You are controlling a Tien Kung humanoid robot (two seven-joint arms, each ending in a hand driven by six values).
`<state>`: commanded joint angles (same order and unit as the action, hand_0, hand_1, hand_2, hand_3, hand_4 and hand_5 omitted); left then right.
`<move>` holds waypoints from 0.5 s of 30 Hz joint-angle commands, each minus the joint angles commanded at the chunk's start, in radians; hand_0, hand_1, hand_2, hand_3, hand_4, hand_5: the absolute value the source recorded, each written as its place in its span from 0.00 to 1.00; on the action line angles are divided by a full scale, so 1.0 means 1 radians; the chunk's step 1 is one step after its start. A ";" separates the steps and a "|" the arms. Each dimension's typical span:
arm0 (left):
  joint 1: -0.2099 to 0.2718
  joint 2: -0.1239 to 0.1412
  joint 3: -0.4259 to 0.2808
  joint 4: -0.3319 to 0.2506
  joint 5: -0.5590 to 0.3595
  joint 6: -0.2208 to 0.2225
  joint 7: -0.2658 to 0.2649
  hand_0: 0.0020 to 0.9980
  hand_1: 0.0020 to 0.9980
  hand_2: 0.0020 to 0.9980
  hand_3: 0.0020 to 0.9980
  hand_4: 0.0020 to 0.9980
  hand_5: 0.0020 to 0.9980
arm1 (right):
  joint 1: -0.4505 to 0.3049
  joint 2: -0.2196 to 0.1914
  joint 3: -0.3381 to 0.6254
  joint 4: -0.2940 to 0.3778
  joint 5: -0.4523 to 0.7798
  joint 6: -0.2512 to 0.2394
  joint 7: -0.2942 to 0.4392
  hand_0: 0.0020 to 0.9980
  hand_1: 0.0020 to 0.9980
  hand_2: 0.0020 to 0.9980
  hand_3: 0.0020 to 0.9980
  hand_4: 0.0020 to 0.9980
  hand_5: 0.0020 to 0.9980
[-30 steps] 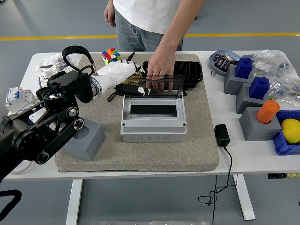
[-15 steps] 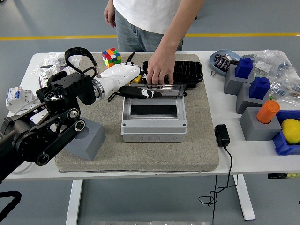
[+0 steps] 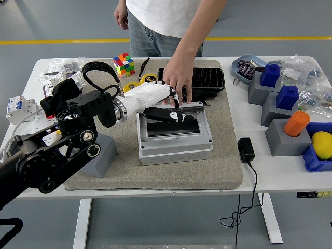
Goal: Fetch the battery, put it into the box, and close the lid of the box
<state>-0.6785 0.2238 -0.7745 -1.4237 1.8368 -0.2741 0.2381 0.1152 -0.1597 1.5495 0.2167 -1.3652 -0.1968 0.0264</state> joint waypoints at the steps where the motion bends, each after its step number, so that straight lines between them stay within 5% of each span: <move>1: 0.002 0.002 0.003 -0.002 -0.008 -0.004 0.003 1.00 0.89 0.77 0.62 1.00 1.00 | 0.000 0.000 0.001 0.000 -0.001 0.000 0.000 0.91 0.87 0.81 0.84 1.00 1.00; 3: 0.005 0.004 0.004 -0.009 -0.012 -0.004 0.003 1.00 0.89 0.77 0.62 1.00 1.00 | 0.000 0.000 0.004 0.000 -0.002 0.000 0.000 0.91 0.87 0.81 0.84 1.00 1.00; 4: 0.006 0.005 0.002 -0.012 -0.014 -0.006 0.003 1.00 0.85 0.74 0.71 1.00 1.00 | 0.000 0.000 0.005 0.000 -0.003 -0.001 0.000 0.91 0.87 0.81 0.84 1.00 1.00; 15: 0.010 0.004 0.010 -0.013 -0.010 -0.003 -0.003 1.00 0.84 0.75 0.72 1.00 1.00 | 0.000 0.000 0.002 0.001 -0.001 -0.001 0.001 0.91 0.87 0.81 0.84 1.00 1.00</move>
<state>-0.6684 0.2280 -0.7641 -1.4369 1.8270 -0.2774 0.2354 0.1155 -0.1599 1.5511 0.2172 -1.3665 -0.1979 0.0277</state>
